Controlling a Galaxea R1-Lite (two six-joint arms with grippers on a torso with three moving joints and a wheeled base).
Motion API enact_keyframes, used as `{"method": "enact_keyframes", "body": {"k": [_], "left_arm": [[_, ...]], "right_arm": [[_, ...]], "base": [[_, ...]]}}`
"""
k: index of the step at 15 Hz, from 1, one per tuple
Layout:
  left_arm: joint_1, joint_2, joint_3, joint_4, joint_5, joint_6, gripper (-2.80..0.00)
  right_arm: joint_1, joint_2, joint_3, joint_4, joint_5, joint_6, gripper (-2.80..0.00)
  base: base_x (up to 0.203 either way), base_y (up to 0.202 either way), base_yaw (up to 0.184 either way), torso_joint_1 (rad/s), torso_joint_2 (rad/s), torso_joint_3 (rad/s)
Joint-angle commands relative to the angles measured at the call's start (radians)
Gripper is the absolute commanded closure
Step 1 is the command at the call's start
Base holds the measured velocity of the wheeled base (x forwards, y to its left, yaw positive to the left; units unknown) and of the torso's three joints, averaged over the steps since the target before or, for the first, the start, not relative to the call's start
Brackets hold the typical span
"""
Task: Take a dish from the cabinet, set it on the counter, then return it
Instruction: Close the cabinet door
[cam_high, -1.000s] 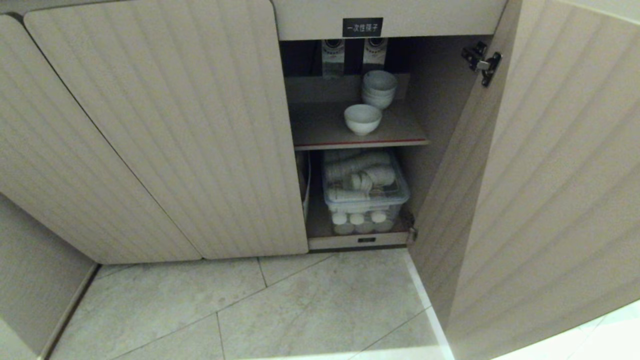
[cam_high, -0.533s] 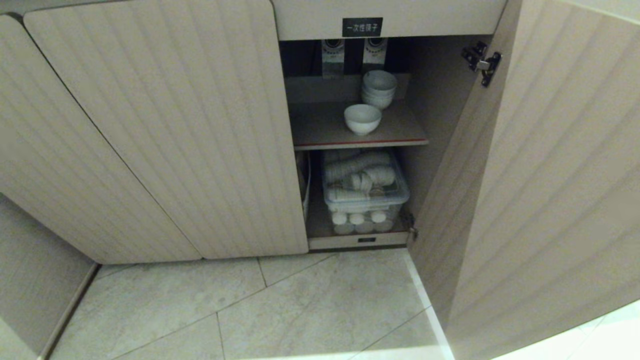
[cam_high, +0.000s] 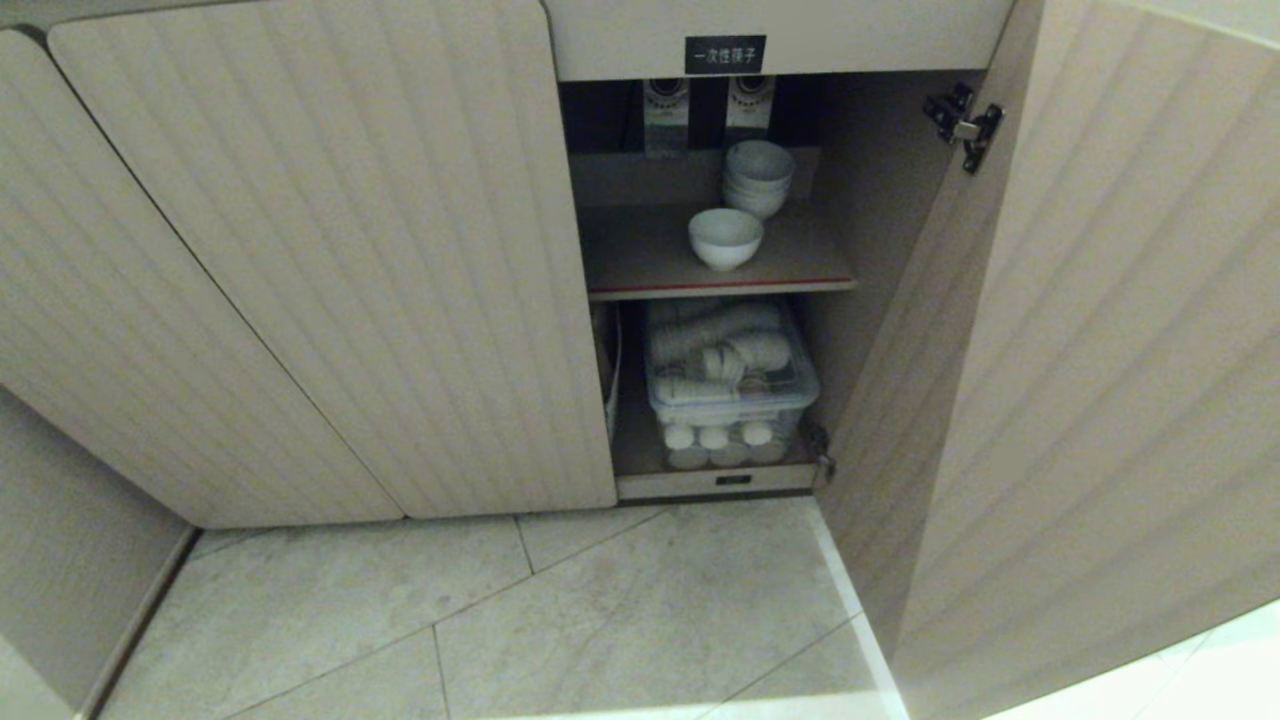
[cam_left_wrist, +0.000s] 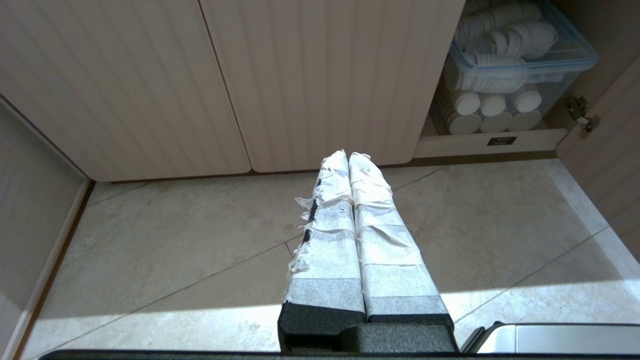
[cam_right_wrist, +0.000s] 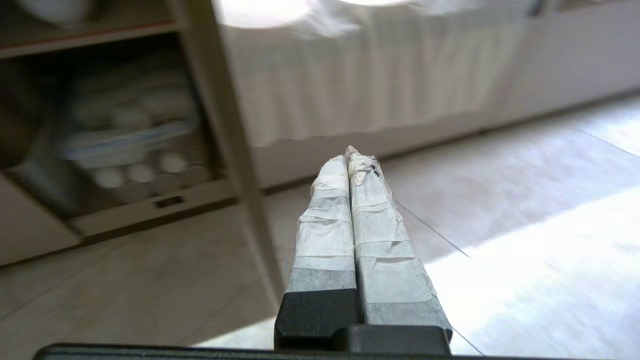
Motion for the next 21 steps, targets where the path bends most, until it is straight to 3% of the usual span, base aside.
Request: {"method": "enact_keyframes", "body": {"k": [1, 4, 8, 11, 21], "left_arm": [[0.000, 0.000, 0.000, 0.000, 0.000, 0.000, 0.00], [0.000, 0.000, 0.000, 0.000, 0.000, 0.000, 0.00], [0.000, 0.000, 0.000, 0.000, 0.000, 0.000, 0.00], [0.000, 0.000, 0.000, 0.000, 0.000, 0.000, 0.00], [0.000, 0.000, 0.000, 0.000, 0.000, 0.000, 0.00]], "right_arm": [[0.000, 0.011, -0.031, 0.036, -0.030, 0.002, 0.00], [-0.001, 0.073, -0.061, 0.047, -0.044, 0.002, 0.00], [-0.056, 0.231, -0.108, 0.048, -0.135, 0.022, 0.00], [-0.190, 0.332, -0.109, 0.051, -0.134, 0.060, 0.00], [-0.249, 0.536, -0.155, 0.043, -0.130, 0.123, 0.00]], "base": [[0.000, 0.000, 0.000, 0.000, 0.00, 0.000], [0.000, 0.000, 0.000, 0.000, 0.00, 0.000], [0.000, 0.000, 0.000, 0.000, 0.00, 0.000], [0.000, 0.000, 0.000, 0.000, 0.00, 0.000], [0.000, 0.000, 0.000, 0.000, 0.00, 0.000]]}}
